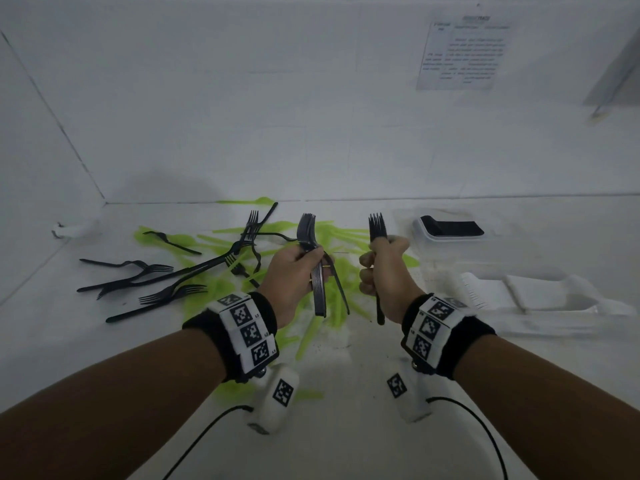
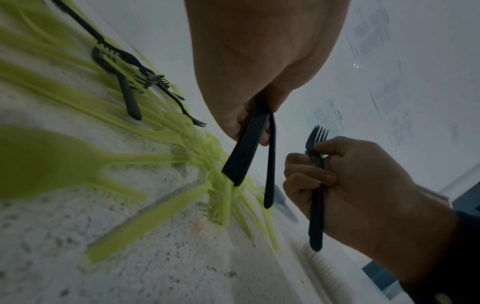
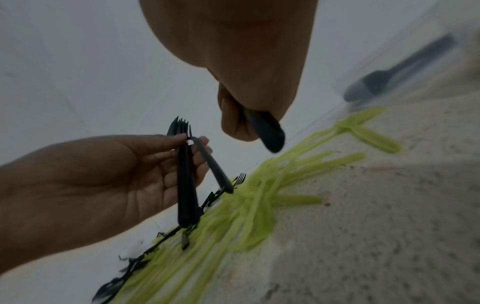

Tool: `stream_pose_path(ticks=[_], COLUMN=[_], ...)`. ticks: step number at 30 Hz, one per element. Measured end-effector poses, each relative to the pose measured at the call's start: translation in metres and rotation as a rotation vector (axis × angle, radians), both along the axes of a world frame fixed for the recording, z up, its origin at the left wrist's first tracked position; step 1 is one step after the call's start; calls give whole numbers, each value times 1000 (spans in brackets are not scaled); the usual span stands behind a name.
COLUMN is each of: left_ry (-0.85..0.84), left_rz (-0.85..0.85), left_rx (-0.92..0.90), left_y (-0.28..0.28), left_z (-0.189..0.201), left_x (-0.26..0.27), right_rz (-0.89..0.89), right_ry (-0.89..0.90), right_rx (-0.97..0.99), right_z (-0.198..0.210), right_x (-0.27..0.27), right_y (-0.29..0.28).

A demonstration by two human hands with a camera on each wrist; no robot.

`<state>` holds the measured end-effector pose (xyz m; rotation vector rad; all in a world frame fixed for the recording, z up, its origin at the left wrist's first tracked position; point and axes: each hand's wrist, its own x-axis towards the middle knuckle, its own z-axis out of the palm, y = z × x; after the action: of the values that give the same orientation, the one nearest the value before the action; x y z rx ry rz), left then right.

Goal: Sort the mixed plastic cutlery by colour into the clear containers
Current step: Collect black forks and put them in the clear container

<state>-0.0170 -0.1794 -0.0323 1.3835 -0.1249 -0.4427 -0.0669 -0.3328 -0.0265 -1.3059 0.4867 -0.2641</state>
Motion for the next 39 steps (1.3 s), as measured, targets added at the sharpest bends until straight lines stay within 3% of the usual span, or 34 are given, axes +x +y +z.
stream_pose_path(ticks=[3, 7, 11, 16, 20, 28, 32, 37, 39], left_ry=[1, 10, 17, 26, -6, -14, 102, 166, 148], left_rz=[-18, -64, -78, -101, -117, -182, -260, -263, -254], left_rx=[11, -22, -61, -76, -54, 21, -53, -95, -110], left_y=[-3, -5, -4, 3, 11, 25, 37, 45, 46], left_z=[-2, -2, -1, 4, 6, 8, 14, 10, 8], left_x=[-4, -8, -8, -8, -5, 1, 4, 4, 5], right_rz=[150, 181, 197, 302, 321, 366, 363, 411, 378], right_ry=[-28, -164, -94, -11, -5, -48, 68, -17, 12], right_rx=[-135, -258, -198, 28, 51, -103, -234, -381, -330], right_z=[-3, 0, -2, 1, 1, 0, -2, -14, -11], right_x=[-1, 2, 5, 3, 3, 12, 16, 15, 18], right_y=[8, 17, 27, 35, 42, 56, 59, 62, 68])
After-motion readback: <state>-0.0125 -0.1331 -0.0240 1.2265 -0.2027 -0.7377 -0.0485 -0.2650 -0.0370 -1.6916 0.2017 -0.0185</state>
